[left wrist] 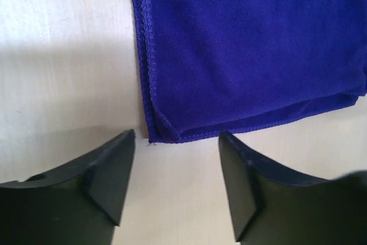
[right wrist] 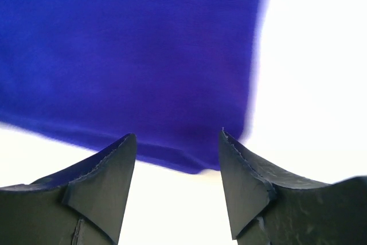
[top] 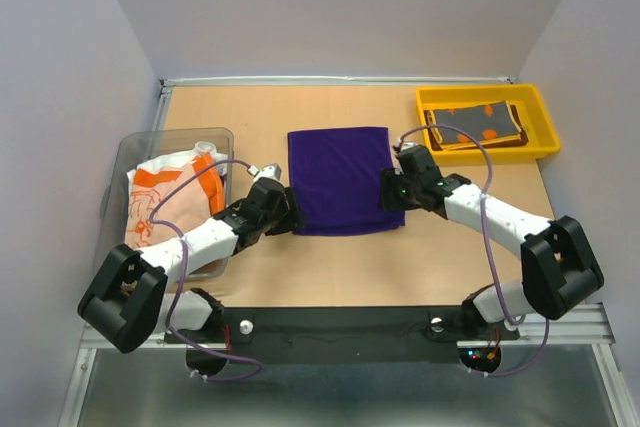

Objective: Fold and stack the towels
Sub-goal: Fold the towel

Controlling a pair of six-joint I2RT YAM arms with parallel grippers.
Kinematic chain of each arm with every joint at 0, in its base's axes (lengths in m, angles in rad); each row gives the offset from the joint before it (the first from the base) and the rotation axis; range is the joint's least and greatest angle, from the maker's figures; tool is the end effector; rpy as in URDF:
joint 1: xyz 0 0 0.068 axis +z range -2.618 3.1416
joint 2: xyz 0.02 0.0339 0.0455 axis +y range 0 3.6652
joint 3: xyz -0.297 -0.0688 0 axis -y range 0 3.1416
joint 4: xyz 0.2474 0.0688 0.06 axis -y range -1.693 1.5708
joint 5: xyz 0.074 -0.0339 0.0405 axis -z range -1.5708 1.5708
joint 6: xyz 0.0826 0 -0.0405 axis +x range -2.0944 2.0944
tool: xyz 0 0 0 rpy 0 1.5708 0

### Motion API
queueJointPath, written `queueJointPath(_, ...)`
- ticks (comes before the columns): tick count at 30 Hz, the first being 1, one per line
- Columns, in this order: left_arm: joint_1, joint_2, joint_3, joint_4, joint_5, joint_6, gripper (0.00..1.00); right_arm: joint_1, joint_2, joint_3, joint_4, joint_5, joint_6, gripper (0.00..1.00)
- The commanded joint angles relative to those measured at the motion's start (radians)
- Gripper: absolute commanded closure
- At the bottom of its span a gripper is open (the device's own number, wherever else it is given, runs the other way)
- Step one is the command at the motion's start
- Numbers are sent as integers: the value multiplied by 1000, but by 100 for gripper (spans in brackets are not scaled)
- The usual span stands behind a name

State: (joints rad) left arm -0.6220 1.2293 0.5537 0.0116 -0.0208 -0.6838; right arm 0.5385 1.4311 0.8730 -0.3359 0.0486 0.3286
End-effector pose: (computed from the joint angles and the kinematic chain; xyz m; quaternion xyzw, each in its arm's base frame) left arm 0.2240 -0.1585 0.1890 -0.0323 0.8983 -0.2587 0.3536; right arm 0.2753 0.1598 0.2055 -0.0908 0.9387 0.1186 0.3108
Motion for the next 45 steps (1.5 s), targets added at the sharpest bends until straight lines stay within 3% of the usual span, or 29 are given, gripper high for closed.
queueJointPath(1, -13, 35, -6, 80, 16, -31, 38, -98, -57, -75, 5, 66, 118, 36)
queueJointPath(7, -39, 91, 12, 83, 15, -33, 47, -179, -103, -153, 17, 33, 155, 44)
queueJointPath(23, -44, 168, 18, 65, -57, -37, 50, -183, -123, -239, 103, -73, 158, 44)
queueJointPath(27, -44, 151, 26, 47, -65, -37, 64, -181, -129, -247, 110, -62, 156, 44)
queueJointPath(30, -44, 113, 46, 16, -74, -30, 82, -183, -121, -252, 115, -59, 152, 46)
queueJointPath(32, -44, 96, 72, -7, -80, -23, 84, -183, -115, -253, 118, -62, 147, 48)
queueJointPath(35, -44, 56, 112, -79, -111, -7, 98, -183, -101, -259, 133, -65, 139, 61)
queueJointPath(45, -44, 82, 103, -79, -108, -11, 99, -183, -74, -275, 175, -127, 142, 61)
